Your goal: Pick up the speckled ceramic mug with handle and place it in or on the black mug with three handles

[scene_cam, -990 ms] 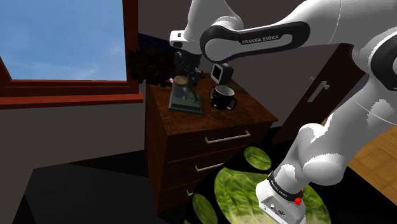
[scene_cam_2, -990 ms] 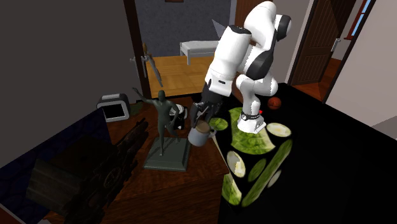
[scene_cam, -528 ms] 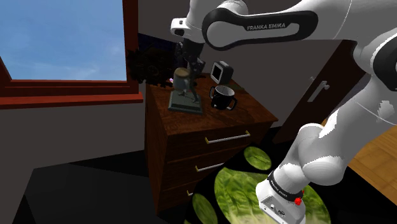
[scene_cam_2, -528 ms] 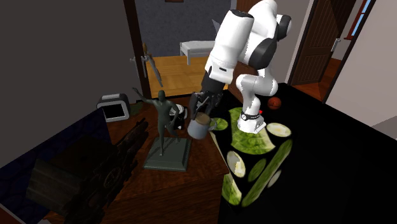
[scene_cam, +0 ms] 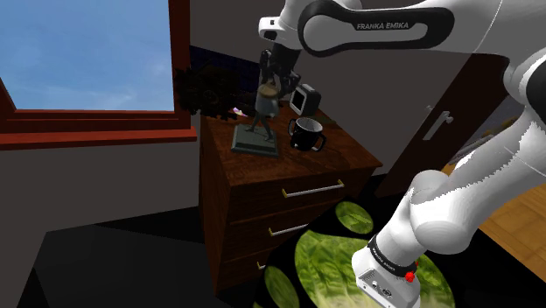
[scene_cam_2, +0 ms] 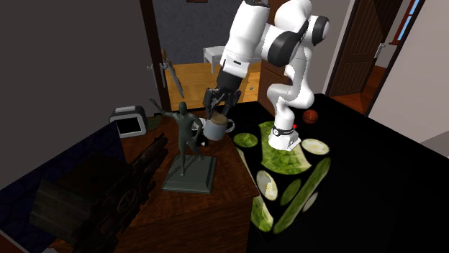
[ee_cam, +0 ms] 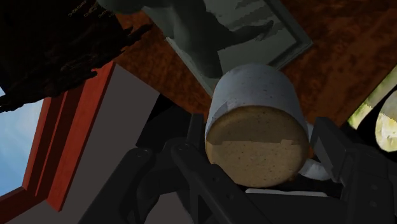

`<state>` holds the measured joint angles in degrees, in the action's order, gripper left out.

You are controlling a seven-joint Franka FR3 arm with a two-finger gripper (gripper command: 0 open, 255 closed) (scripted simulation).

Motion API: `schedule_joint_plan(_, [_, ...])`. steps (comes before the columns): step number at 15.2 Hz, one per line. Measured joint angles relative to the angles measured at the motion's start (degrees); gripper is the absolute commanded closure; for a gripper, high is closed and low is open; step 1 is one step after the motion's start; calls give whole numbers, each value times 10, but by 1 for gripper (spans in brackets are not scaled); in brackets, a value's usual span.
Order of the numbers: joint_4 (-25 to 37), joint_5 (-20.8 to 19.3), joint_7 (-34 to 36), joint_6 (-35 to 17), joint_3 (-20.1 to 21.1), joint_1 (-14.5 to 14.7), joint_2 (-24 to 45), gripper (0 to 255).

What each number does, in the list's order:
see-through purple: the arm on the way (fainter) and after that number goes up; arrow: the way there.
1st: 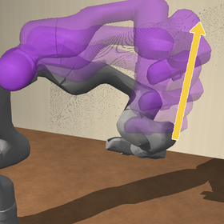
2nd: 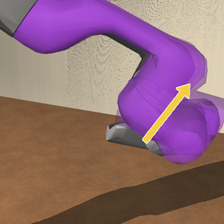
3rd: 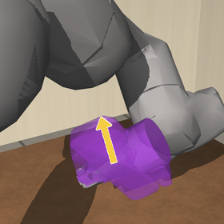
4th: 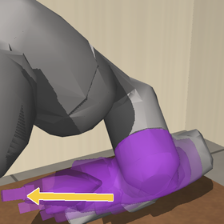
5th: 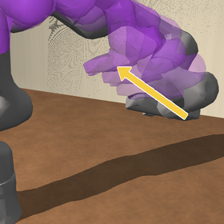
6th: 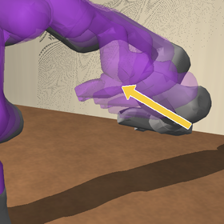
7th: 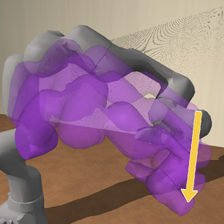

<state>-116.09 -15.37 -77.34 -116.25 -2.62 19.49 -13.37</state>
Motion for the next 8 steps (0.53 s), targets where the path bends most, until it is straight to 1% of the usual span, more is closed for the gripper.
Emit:
schedule_joint_plan(4, [-25,2,-54,-9,-35,-19,-28,255])
schedule_joint_plan(8, [-30,4,-106,-9,-69,-36,-45,255])
